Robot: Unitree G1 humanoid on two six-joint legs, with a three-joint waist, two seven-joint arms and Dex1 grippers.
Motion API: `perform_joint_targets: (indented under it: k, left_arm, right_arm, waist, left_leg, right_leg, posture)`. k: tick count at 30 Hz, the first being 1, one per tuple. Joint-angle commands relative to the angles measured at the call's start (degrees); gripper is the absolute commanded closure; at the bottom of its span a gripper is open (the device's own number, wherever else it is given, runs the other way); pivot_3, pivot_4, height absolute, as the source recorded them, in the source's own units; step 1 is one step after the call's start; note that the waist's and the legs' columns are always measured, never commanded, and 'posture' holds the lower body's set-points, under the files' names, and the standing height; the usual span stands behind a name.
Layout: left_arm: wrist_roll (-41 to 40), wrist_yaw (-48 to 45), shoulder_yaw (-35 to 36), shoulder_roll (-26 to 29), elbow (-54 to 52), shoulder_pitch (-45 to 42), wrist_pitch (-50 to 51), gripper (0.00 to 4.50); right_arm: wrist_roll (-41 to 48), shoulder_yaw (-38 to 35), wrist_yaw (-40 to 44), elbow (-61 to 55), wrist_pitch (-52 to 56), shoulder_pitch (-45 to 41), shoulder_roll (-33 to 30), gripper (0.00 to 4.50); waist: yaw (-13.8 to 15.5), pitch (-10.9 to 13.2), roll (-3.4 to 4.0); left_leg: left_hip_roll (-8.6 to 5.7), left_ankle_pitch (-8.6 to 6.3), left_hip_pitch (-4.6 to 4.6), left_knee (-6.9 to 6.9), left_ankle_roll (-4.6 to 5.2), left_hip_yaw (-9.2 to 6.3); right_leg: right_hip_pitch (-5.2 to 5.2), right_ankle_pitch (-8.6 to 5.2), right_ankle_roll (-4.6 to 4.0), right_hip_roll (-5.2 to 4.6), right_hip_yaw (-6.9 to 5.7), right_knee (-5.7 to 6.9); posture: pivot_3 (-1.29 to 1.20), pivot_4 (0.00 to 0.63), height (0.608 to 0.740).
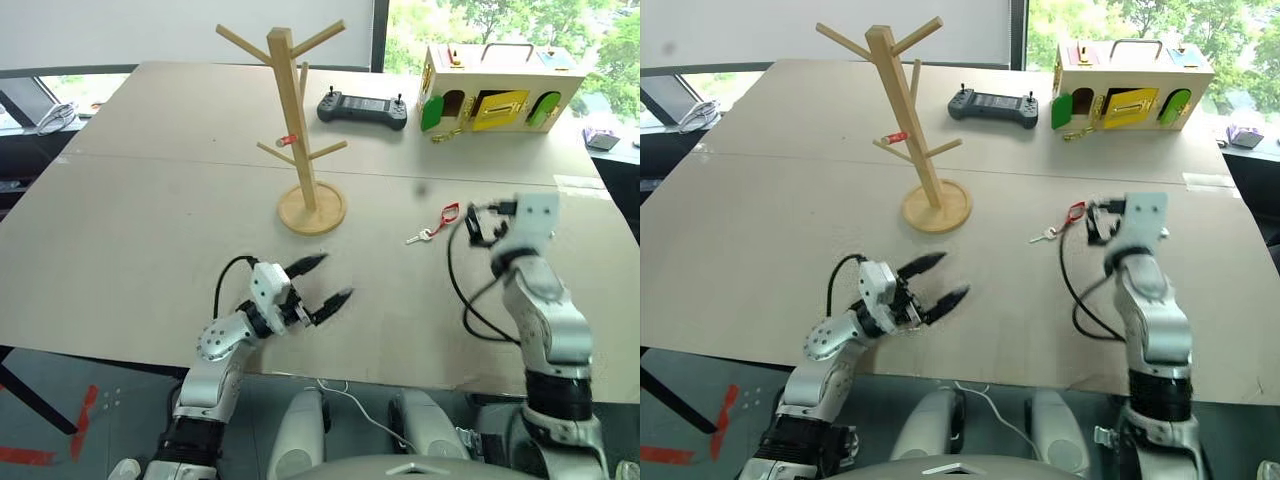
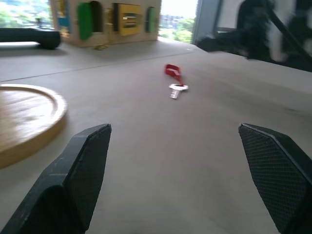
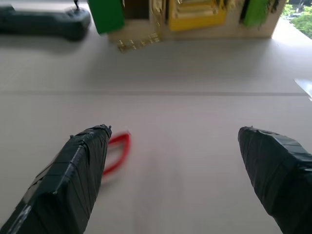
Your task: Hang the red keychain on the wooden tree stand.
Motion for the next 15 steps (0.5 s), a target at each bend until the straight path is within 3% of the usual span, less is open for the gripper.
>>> perform_joint_targets:
  k: [1,8,15]
  left_arm:
    - [0.01,-2.6,-0.34,0.51,0.76,-1.53,-2.37,0.13]
    - [0.18,-3.06,-0.67,-0.2,2.75,-4.71,-2.28,0.13]
    - [0.33,-3.42,-0.86,0.08,2.58,-4.92,-1.99,0.13]
  right_arm:
    - [-0.24,-0.88,-5.01,-5.16,12.77,-4.69,3.54,0.0]
    - [-8.6,2.47,-14.69,-3.96,27.33,-11.91,10.15,0.0]
    - [-12.29,3.17,-16.42,1.97,25.39,-11.03,14.91,0.0]
  waist:
    - [0.32,-0.03,-0.04]
    - [0.24,-0.04,-0.02]
    - [-0.07,-0.04,0.0]
  left_leg:
    - [-0.02,0.0,-0.02,0.0,0.0,-0.01]
    - [-0.09,0.0,-0.73,0.09,0.02,-0.11]
    - [-0.07,0.0,-0.73,0.06,0.02,-0.13]
  right_leg:
    - [0.01,0.0,0.0,-0.02,-0.03,-0.06]
    - [-0.58,0.02,0.01,-0.08,-0.15,-0.04]
    - [-0.61,0.02,0.01,-0.06,-0.18,-0.02]
  posture:
    - [0.0,0.15,0.74]
    - [0.0,0.15,0.74]
    - [0.0,0.15,0.74]
